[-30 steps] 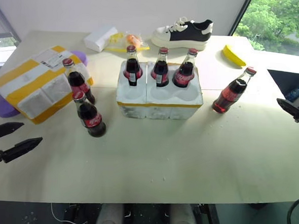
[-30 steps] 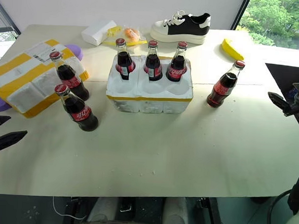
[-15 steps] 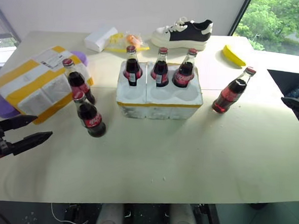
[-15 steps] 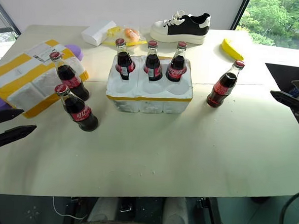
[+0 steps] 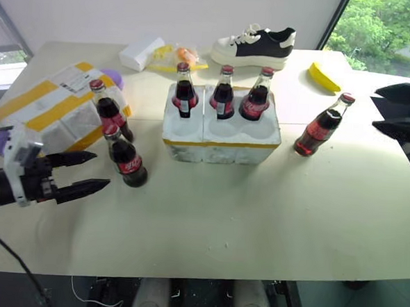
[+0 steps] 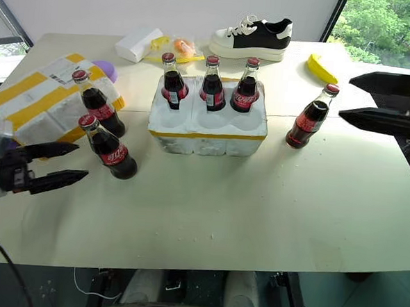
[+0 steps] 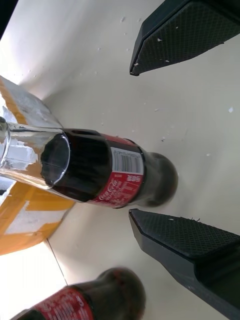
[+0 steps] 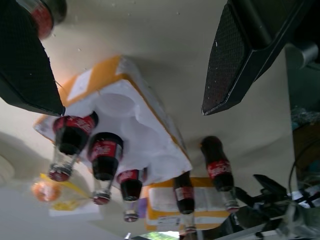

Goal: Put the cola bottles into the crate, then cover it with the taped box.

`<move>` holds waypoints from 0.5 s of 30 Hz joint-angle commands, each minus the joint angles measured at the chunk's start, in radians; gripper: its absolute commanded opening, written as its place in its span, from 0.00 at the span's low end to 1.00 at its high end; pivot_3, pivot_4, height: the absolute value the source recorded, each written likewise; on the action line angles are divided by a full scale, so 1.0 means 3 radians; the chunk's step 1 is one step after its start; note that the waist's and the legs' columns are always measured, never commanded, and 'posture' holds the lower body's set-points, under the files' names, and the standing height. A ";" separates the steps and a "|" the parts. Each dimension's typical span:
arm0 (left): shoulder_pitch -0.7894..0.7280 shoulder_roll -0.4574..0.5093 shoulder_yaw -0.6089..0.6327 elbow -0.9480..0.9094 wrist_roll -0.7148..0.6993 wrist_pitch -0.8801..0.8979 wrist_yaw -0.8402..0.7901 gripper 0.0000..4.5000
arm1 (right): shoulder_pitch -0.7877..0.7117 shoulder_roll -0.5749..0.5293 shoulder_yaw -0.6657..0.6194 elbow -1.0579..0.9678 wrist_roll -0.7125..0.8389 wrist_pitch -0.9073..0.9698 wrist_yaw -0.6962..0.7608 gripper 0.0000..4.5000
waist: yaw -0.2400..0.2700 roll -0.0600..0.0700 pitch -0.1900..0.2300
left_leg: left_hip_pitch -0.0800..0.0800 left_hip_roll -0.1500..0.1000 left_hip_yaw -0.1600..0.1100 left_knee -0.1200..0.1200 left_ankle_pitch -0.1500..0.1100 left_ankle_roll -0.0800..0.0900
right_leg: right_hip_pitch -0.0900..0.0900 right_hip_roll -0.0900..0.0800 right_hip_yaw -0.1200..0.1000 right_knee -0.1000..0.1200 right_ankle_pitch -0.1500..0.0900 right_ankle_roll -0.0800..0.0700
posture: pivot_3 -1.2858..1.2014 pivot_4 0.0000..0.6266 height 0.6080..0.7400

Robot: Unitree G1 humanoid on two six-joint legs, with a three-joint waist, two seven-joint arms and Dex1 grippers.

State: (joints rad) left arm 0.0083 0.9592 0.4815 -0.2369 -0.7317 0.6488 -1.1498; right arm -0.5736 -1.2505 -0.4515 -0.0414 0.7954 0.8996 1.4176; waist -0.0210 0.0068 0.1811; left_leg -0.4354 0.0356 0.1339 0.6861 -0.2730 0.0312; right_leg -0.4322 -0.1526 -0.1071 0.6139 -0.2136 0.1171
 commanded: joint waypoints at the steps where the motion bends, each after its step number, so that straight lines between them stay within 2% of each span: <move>1: -0.0223 -0.0038 -0.0197 0.0046 0.0067 -0.0060 0.0089 0.99 | 0.0040 -0.0008 -0.0198 -0.0309 0.0257 0.0148 -0.0125 1.00 | 0.0026 -0.0002 -0.0001 | 0.0000 0.0000 0.0000 0.0000 0.0000 0.0000 | 0.0000 0.0000 0.0000 0.0000 0.0001 0.0000 | 0.52 0.24 1.00; 8: -0.0529 -0.0272 -0.0626 0.0254 0.0334 -0.0250 0.0242 0.99 | 0.0155 0.0067 -0.0316 -0.0571 0.0554 0.0328 -0.0385 1.00 | 0.0036 -0.0003 -0.0001 | 0.0000 -0.0002 0.0000 0.0000 0.0001 0.0001 | 0.0001 0.0001 0.0000 0.0001 0.0002 0.0001 | 0.52 0.24 1.00; 15: -0.0684 -0.0457 -0.0852 0.0350 0.0464 -0.0341 0.0332 0.99 | 0.0188 0.0077 -0.0366 -0.0706 0.0784 0.0402 -0.0562 1.00 | 0.0033 -0.0005 -0.0001 | 0.0000 -0.0003 0.0000 0.0000 0.0001 0.0002 | 0.0002 0.0001 0.0000 0.0001 0.0002 0.0001 | 0.52 0.24 1.00</move>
State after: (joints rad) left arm -0.1786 0.8295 0.2318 -0.1252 -0.6000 0.5690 -1.0585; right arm -0.5106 -1.2260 -0.5204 -0.2259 0.9976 1.0202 1.2596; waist -0.0111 0.0055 0.1808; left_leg -0.4354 0.0346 0.1337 0.6863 -0.2726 0.0318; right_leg -0.4314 -0.1521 -0.1071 0.6143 -0.2129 0.1175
